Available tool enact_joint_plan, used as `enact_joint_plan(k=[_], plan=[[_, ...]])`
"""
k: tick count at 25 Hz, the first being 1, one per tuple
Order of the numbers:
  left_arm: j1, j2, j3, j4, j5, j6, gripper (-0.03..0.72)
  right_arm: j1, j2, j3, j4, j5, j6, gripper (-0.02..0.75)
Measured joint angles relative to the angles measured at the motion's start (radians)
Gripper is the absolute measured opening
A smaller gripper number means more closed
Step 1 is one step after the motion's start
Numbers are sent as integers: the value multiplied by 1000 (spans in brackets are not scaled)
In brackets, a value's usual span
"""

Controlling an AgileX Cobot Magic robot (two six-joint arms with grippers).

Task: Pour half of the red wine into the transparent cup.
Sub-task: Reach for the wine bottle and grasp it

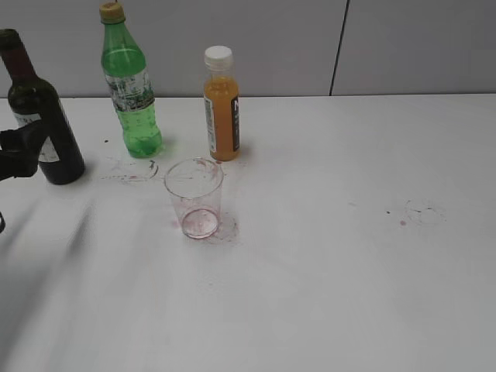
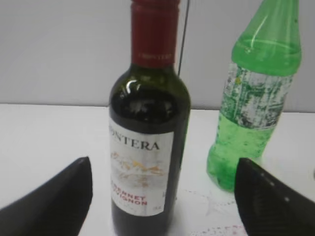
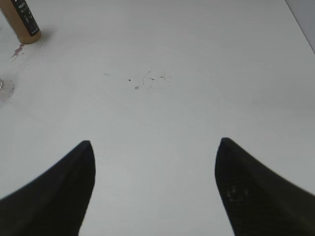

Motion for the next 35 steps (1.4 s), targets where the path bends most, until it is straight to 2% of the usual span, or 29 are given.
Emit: enact_joint_plan(k=[3,6,17,26,35], plan=[[0,70,-5,-39,-42,-2,691,0,0,0,0,0,0,571],[0,139,-34,-32,-48,-2,691,0,0,0,0,0,5,571],[0,310,-201,-29,-55,-2,691,0,0,0,0,0,0,571],[0,462,-385,-10,-55,-2,691,0,0,0,0,0,0,571],[0,530,-459,-8,-55,-2,680,0,0,0,0,0,0,571]])
